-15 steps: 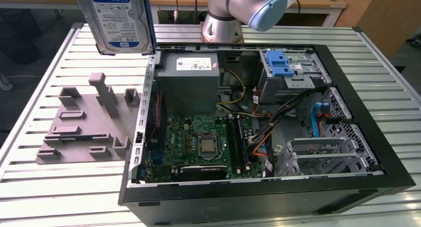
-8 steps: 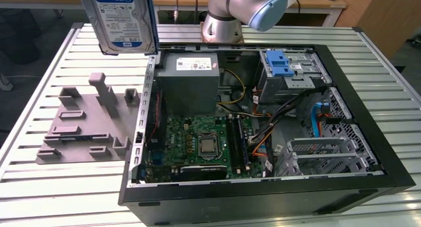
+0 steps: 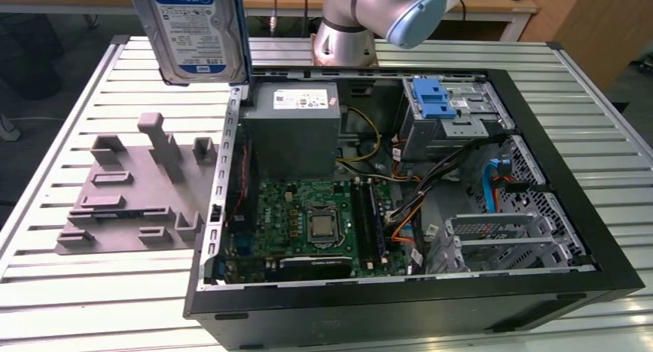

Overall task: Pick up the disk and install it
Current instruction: 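Pick up the disk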

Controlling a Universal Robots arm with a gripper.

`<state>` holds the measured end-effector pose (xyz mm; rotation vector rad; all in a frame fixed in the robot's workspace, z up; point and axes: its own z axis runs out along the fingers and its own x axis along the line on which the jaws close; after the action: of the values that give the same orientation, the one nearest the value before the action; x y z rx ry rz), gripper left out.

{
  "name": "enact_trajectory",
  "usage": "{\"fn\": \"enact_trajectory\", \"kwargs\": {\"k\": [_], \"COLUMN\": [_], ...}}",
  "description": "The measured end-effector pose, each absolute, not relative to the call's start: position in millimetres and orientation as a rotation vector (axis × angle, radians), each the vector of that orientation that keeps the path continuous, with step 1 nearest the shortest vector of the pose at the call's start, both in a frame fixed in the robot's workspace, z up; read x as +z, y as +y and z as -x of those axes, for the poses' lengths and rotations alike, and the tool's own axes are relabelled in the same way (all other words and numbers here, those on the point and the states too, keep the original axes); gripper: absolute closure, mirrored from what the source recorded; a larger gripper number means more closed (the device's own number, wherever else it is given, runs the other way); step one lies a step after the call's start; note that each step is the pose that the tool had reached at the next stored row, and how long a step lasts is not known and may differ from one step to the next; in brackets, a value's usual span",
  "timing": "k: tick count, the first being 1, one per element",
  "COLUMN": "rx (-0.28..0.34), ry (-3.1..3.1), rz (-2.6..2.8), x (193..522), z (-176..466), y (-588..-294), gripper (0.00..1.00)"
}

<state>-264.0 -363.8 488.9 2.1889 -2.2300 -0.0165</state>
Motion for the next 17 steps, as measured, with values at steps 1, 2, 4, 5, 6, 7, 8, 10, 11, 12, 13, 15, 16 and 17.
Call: {"fn": "enact_trajectory", "kwargs": {"k": [1, 2, 4, 5, 6, 7, 8, 10, 11, 12, 13, 15, 16, 17], "rx": [-0.017, -0.017, -0.017, -0.017, -0.017, -0.017, -0.017, -0.017, -0.017, -0.017, -0.017, -0.017, -0.017, -0.017], "ry": [-2.230, -2.230, -2.230, -2.230, -2.230, -2.230, -2.230, -2.230, -2.230, -2.230, -2.230, -2.230, -2.230, -2.230], "rz": [-2.189, -2.189, -2.189, -2.189, -2.189, -2.189, -2.189, -2.189, -2.189, -2.189, -2.189, -2.189, -2.189, -2.189], "x": [488.9, 488.9, 488.9, 488.9, 489.0, 488.9, 488.9, 488.9, 488.9, 488.9, 488.9, 488.9, 488.9, 488.9], "z": [263.2, 262.4, 260.6, 259.7, 258.9, 258.1, 257.3, 255.6, 254.7, 253.9, 253.1, 251.5, 250.6, 249.9], "y": [-363.8, -363.8, -363.8, -363.8, -363.8, -363.8, -363.8, -363.8, -363.8, -363.8, -363.8, -363.8, -363.8, -363.8], "gripper": [0.64, 0.64, 0.64, 0.64, 0.64, 0.64, 0.64, 0.64, 0.64, 0.64, 0.64, 0.64, 0.64, 0.64]}}
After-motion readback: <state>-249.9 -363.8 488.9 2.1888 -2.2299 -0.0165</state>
